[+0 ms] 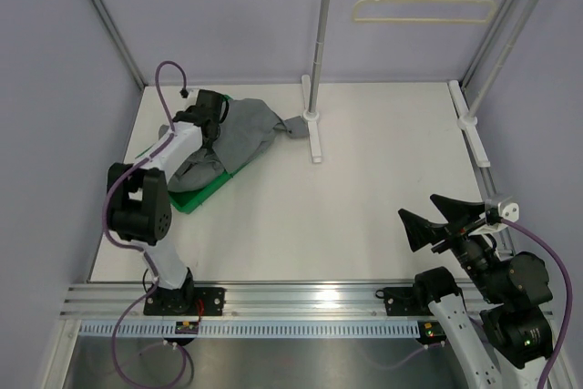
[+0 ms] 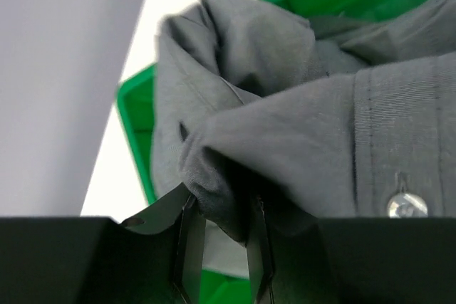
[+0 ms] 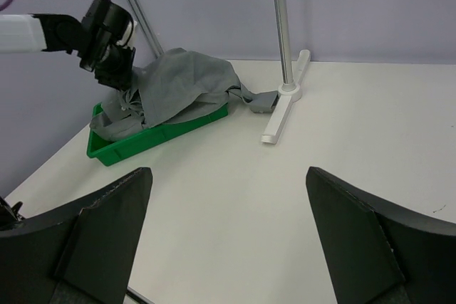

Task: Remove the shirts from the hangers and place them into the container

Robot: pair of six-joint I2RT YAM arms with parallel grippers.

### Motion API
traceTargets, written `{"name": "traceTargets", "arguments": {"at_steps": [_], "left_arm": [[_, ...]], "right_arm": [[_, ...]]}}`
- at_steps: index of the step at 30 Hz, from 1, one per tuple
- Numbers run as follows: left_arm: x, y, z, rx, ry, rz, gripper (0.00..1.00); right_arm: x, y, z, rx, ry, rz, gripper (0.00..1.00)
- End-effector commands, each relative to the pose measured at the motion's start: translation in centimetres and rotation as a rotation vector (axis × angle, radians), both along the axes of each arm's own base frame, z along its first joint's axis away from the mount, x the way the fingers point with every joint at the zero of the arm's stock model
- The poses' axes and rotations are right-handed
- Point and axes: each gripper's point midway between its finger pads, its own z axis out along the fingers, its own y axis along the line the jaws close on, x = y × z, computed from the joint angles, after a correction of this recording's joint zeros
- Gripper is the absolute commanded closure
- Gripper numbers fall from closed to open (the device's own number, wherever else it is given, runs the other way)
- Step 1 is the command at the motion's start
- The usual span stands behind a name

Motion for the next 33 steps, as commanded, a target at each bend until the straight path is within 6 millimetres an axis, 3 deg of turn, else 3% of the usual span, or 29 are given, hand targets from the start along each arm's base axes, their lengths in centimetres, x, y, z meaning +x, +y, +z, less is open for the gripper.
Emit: {"name": "traceTargets", "arguments": {"at_steps": [1, 4, 9, 10, 12, 13, 16, 19, 21, 27, 29, 33], "left_arm": [[1.1, 0.1, -4.8, -0.026, 0.075, -0.009, 0.72], [0.9, 1.1, -7.9, -0.076, 0.154, 0.034, 0.72], [0.1, 1.8, -9.4, -0.097, 0.216, 0.052, 0.69], [0.1, 1.9, -9.2, -0.099, 0.215, 0.060, 0.60], [-0.1, 1.9, -8.3, -0.101, 0.212, 0.059, 0.51], [-0.1, 1.8, -7.7, -0.107, 0.199, 0.065, 0.38], [0.0, 1.5, -4.7, -0.126, 0.147, 0.060, 0.17], [0.0, 1.0, -0.9, -0.139, 0.074, 0.044, 0.05], [-0.2, 0.7, 2.0, -0.150, 0.012, 0.030, 0.04], [-0.4, -3.2, 8.1, -0.162, -0.115, -0.076, 0.01], [0.2, -6.3, 10.2, -0.141, -0.159, -0.192, 0.01], [1.9, -13.3, 10.4, -0.133, -0.148, -0.459, 0.01]], "right_arm": [[-0.1, 0.5, 0.2, 0.004, 0.001, 0.031, 0.00], [-0.1, 0.3, 0.1, 0.004, -0.001, 0.023, 0.01], [-0.1, 0.3, 0.0, 0.006, -0.002, 0.022, 0.01], [-0.1, 0.4, 0.1, 0.006, -0.003, 0.025, 0.01], [-0.2, 0.4, 0.1, 0.006, -0.003, 0.028, 0.00], [-0.1, 0.4, 0.1, 0.005, -0.004, 0.026, 0.01], [-0.3, 0.3, 0.1, 0.006, -0.008, 0.025, 0.00], [-0.3, 0.3, 0.1, 0.006, -0.011, 0.024, 0.01], [-0.2, 0.4, 0.1, 0.006, -0.008, 0.026, 0.01], [-0.2, 0.4, 0.0, 0.008, -0.009, 0.028, 0.01], [-0.2, 0.4, -0.1, 0.008, -0.007, 0.030, 0.01], [-0.1, 0.5, -0.2, 0.007, -0.004, 0.031, 0.01]]}}
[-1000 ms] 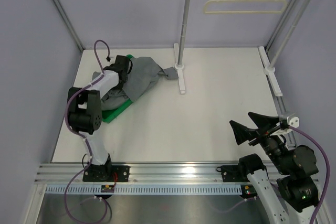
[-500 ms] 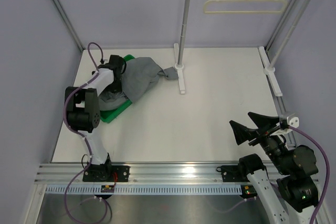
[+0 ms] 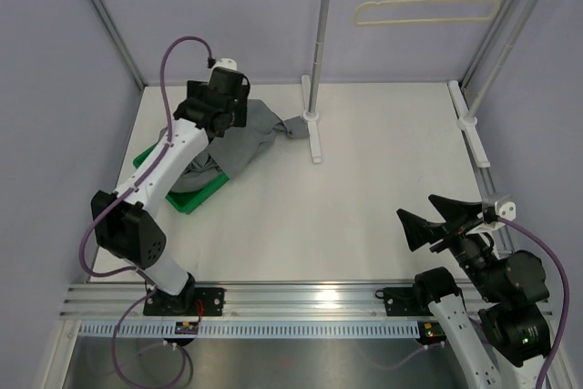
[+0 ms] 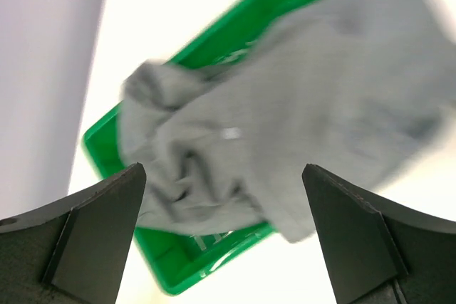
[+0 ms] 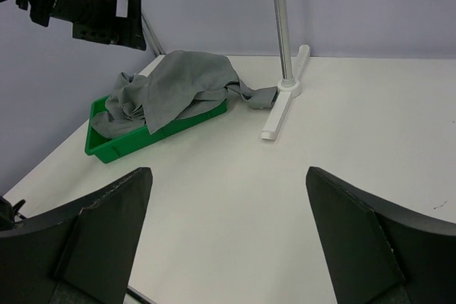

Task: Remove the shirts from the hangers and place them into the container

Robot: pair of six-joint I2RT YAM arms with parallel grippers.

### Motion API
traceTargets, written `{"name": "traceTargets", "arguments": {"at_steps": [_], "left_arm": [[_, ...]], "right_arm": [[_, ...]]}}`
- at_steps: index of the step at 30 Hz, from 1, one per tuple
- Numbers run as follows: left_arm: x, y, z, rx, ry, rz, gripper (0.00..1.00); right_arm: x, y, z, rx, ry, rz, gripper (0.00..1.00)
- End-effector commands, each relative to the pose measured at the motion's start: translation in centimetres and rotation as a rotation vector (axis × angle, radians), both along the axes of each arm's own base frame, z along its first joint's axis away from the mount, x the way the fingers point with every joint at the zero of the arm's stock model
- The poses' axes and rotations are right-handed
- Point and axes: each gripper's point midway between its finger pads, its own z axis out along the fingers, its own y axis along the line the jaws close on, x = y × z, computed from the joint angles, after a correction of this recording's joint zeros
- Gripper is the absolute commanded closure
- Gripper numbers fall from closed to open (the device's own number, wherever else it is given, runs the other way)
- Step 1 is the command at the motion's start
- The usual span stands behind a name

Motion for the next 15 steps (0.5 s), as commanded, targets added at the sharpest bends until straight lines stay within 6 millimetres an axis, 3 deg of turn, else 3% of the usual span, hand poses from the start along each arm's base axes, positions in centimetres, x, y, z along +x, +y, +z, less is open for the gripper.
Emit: {"name": "traceTargets", "arguments": {"at_steps": [1, 5, 9, 14, 15], "left_arm": [[1.8, -5.6, -0.7, 0.054, 0.017, -0.237, 0.01], [3.8, -9.5, -1.5, 0.104, 0.006, -0.384, 0.01], [5.8, -13.3, -3.8, 0.124, -0.003, -0.533, 0.01], [8.0, -16.5, -5.5, 0.090, -0.035, -0.631, 0.01], [8.4, -16.9, -6.7, 0.090, -0.019, -0.641, 0.01]], "right_arm": [[-0.3, 0.5, 0.4, 0.013, -0.013, 0.031, 0.01], [-0.2, 0.7, 0.1, 0.010, -0.009, 0.047, 0.00], [-0.3, 1.2, 0.0, 0.005, -0.009, 0.074, 0.01], [-0.1, 1.8, -0.4, 0.002, 0.020, 0.102, 0.01], [0.0, 1.9, -0.5, 0.001, 0.028, 0.105, 0.01]]}}
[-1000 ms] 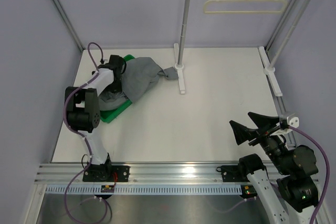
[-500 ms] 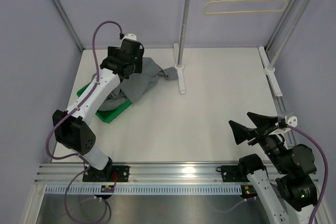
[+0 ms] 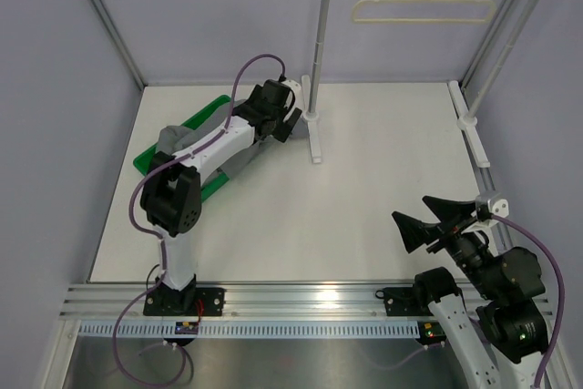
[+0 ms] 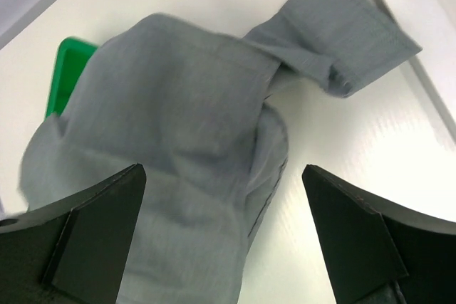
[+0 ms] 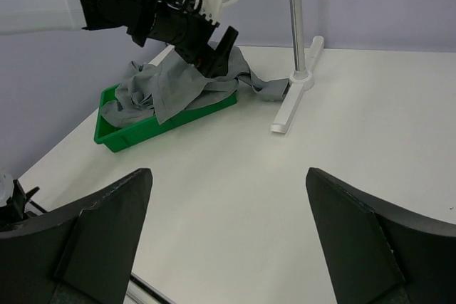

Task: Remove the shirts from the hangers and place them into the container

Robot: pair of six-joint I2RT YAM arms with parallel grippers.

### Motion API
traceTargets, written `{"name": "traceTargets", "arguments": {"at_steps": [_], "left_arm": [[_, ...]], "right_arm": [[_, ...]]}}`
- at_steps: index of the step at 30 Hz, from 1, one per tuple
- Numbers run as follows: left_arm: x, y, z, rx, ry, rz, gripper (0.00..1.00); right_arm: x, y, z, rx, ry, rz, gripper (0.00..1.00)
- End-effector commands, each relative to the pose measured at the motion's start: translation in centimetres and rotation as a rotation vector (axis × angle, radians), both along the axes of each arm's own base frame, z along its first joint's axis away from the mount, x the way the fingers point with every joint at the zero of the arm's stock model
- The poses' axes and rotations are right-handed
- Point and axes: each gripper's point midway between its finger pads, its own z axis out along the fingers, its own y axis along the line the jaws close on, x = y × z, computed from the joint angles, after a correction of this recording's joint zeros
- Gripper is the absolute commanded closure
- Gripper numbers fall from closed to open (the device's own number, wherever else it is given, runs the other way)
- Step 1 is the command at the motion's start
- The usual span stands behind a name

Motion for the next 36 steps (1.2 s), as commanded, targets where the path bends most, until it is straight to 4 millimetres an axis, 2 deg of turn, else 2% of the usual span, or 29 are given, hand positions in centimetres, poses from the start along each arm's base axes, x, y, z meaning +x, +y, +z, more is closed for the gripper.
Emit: {"name": "traceTargets", "arguments": {"at_steps": [1, 6, 7, 11, 15, 19, 22, 25, 26, 29, 30, 32, 33, 36], "left_arm": [[3.2, -3.6, 2.0, -0.081, -0.109, -0.119, 0.01], [5.0, -5.0, -1.2, -0.067, -0.088, -0.139, 0.01], [5.3, -5.1, -2.8, -0.052, -0.071, -0.137, 0.01], [6.7, -5.1, -3.9, -0.025, -0.078, -0.106, 0.01], [7.2, -4.9, -5.0, 0.004, -0.070, -0.097, 0.03], [7.5, -4.3, -5.8, 0.052, -0.065, -0.077, 0.08], [7.8, -4.0, -6.7, 0.081, -0.052, -0.064, 0.15], [7.9, -3.7, -7.4, 0.100, -0.041, -0.044, 0.30], [8.0, -3.6, -7.5, 0.104, -0.043, -0.041, 0.39], [8.0, -3.4, -7.8, 0.118, -0.042, -0.033, 0.56], [8.1, -3.3, -7.7, 0.122, -0.045, -0.029, 0.65], [8.2, -3.1, -7.6, 0.130, -0.053, -0.022, 0.73], [8.2, -3.0, -7.4, 0.134, -0.057, -0.020, 0.84], [8.6, -2.7, -6.4, 0.141, -0.081, 0.001, 0.99]], "right_arm": [[0.1, 1.1, 0.1, 0.006, 0.021, 0.062, 0.00], [0.2, 1.2, -0.3, 0.003, 0.035, 0.065, 0.00], [0.3, 1.2, -0.4, 0.002, 0.040, 0.065, 0.01], [0.6, 1.3, -0.8, -0.004, 0.060, 0.063, 0.01], [0.8, 1.4, -0.9, -0.007, 0.072, 0.063, 0.00], [0.9, 1.4, -1.0, -0.009, 0.077, 0.061, 0.01], [0.9, 1.4, -1.0, -0.009, 0.077, 0.063, 0.00], [1.0, 1.4, -1.0, -0.009, 0.078, 0.063, 0.01], [1.0, 1.5, -1.1, -0.010, 0.083, 0.063, 0.01], [1.0, 1.5, -1.1, -0.010, 0.081, 0.064, 0.01], [1.0, 1.5, -1.1, -0.010, 0.081, 0.064, 0.01], [1.0, 1.5, -1.1, -0.010, 0.083, 0.064, 0.00], [0.9, 1.4, -1.0, -0.009, 0.078, 0.063, 0.01], [0.9, 1.5, -1.1, -0.011, 0.079, 0.066, 0.00]]}}
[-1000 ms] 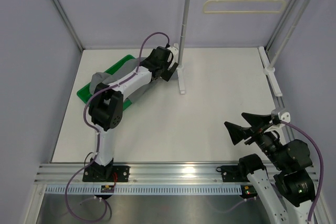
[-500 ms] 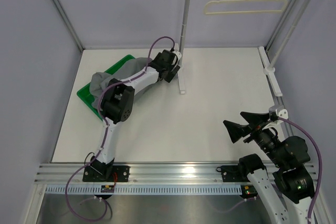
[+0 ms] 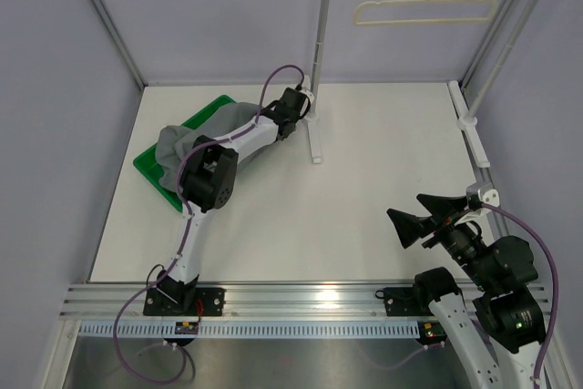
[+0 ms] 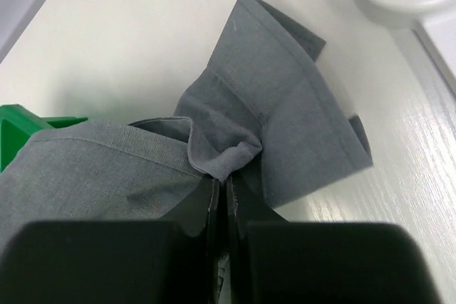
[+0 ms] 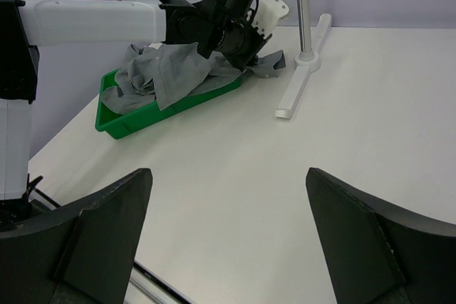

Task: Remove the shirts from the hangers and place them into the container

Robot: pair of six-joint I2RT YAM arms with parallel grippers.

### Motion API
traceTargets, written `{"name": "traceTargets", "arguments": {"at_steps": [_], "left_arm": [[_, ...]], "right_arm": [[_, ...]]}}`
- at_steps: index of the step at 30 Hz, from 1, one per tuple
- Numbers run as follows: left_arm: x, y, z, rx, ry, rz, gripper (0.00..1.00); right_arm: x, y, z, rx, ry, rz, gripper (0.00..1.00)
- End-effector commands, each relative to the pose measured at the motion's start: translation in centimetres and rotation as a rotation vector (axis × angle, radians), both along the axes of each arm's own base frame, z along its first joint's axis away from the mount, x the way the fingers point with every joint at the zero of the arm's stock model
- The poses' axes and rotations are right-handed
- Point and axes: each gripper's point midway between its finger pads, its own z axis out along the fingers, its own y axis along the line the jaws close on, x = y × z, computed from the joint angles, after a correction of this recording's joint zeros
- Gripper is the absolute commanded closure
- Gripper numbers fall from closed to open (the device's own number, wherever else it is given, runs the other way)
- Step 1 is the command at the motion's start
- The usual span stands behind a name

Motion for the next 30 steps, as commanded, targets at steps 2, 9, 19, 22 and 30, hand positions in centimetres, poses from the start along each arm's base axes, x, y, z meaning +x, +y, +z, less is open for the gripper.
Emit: {"name": "traceTargets", "arguments": {"at_steps": [2, 9, 19, 22, 30], "left_arm": [[1.9, 0.2, 5.0, -0.011, -0.128, 0.043, 1.00], [0.9, 3.1, 17.0, -0.043, -0.351, 0.153, 1.00], [-5.8, 12.9, 16.3, -0.012, -0.319, 0.428, 1.00], [-7.4, 15.6, 14.1, -0.036, -0.276, 0.511, 1.00], [-8.8, 18.5, 6.8, -0.115, -0.147, 0.635, 1.00]], "right_arm": [[-0.1, 0.7, -0.1, 0.006, 0.011, 0.038, 0.01], [-0.1, 0.7, 0.0, 0.007, 0.006, 0.041, 0.01], [-0.8, 0.4, 0.5, 0.019, -0.028, 0.038, 0.01], [-1.0, 0.4, 0.6, 0.021, -0.035, 0.039, 0.00], [-1.4, 0.3, 0.8, 0.025, -0.054, 0.044, 0.00]]}}
